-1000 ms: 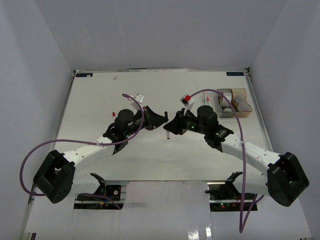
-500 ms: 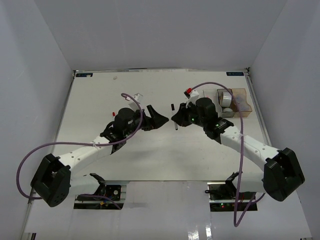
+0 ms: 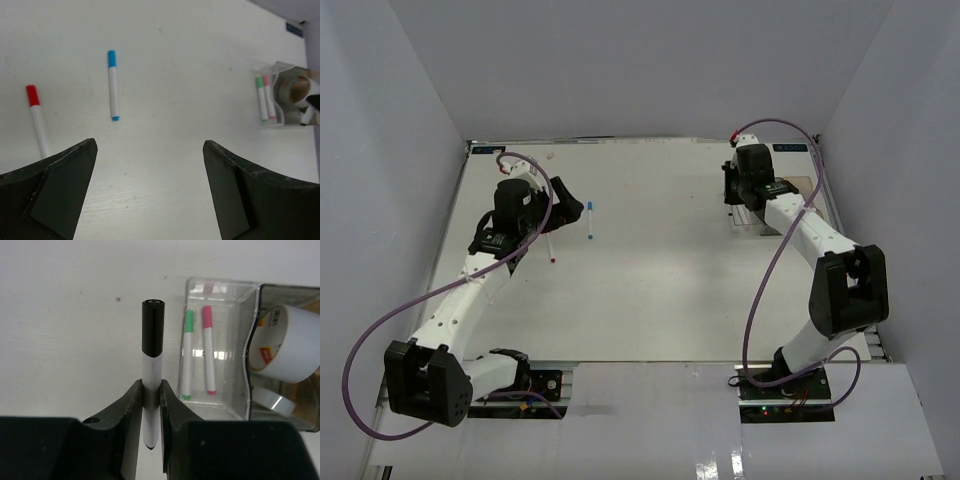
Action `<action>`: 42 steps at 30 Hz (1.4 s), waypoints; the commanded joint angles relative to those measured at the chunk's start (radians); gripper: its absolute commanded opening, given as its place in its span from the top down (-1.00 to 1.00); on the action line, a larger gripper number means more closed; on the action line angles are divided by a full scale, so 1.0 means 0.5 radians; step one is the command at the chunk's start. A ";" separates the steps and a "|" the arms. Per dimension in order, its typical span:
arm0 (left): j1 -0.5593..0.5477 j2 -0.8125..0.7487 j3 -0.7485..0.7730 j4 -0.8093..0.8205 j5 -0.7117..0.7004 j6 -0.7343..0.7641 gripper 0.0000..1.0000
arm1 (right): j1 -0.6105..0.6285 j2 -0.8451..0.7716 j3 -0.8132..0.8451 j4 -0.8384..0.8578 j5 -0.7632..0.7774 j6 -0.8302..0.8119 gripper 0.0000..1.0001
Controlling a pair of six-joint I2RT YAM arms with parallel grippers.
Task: Sort the stationery into containers
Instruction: Place the pen in the storage box, then pick up the pen from the center of the board.
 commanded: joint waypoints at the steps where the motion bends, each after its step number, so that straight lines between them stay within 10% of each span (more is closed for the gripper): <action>1: 0.044 -0.048 -0.161 -0.158 -0.033 0.154 -0.96 | -0.078 0.189 0.262 -0.127 0.229 -0.188 0.85; 11: 0.118 -0.082 -0.168 -0.220 -0.253 0.216 -0.96 | -0.235 0.478 0.463 -0.235 0.260 -0.204 0.81; 25: 0.155 0.062 -0.171 -0.226 -0.302 0.194 -0.96 | -0.247 0.472 0.457 -0.228 0.168 -0.161 -0.07; 33: 0.219 0.234 -0.150 -0.223 -0.296 0.158 -0.96 | -0.247 -0.186 -0.067 -0.063 -0.139 -0.038 -0.66; 42: 0.302 0.504 -0.046 -0.226 -0.330 0.078 -0.96 | -0.247 -1.218 -0.822 0.455 -0.424 0.026 -0.88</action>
